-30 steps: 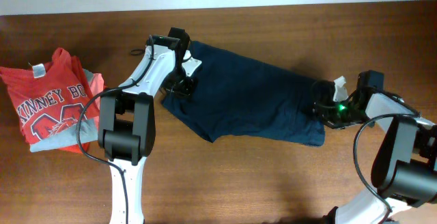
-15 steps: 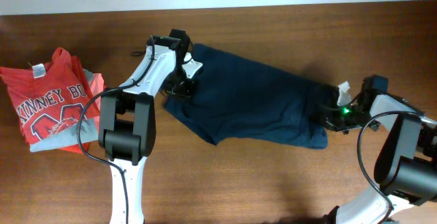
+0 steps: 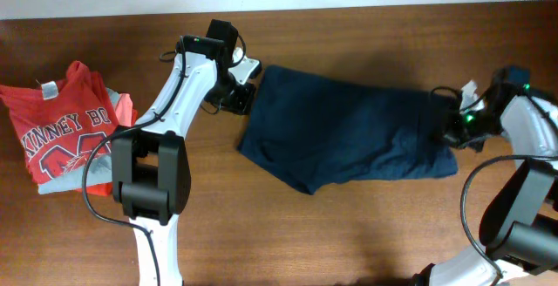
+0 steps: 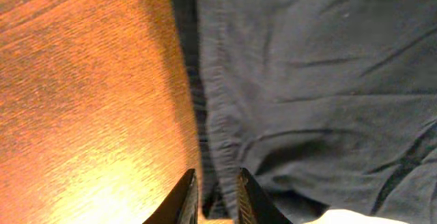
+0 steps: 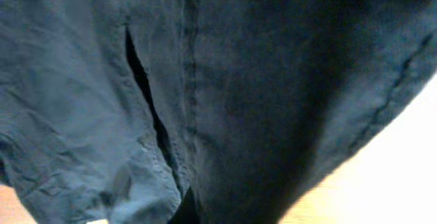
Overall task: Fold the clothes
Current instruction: 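Fold shorts' right half over toward the left with both grippers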
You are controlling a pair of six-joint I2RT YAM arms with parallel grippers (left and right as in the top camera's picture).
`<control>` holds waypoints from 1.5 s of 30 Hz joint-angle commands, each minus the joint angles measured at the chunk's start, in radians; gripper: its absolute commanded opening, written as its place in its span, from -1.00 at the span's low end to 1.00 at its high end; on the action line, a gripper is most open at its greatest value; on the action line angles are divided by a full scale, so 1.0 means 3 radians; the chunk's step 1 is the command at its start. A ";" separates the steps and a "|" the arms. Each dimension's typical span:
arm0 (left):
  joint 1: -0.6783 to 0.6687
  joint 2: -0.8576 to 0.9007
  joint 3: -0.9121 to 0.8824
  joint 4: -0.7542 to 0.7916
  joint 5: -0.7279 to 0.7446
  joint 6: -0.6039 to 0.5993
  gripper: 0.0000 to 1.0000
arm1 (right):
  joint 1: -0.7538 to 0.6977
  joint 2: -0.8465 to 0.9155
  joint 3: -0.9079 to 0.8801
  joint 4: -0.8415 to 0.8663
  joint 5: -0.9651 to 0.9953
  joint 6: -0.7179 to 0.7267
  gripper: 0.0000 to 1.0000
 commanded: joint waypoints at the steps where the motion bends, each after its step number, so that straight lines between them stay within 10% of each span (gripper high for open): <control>1: -0.0031 -0.0048 0.0020 0.0028 0.0123 -0.0080 -0.60 | 0.0127 -0.0109 0.0263 -0.0155 0.0108 -0.0046 -0.92; 14: -0.0413 -0.0048 0.0020 0.0058 0.0799 -0.0111 -0.74 | 0.0776 -0.0112 0.0762 -0.0476 0.0248 0.0076 -0.92; 45: -0.1306 0.0308 0.0020 0.1026 0.0842 -0.1667 -0.75 | 0.1027 -0.0443 0.0843 -0.0786 0.0284 0.0005 -0.92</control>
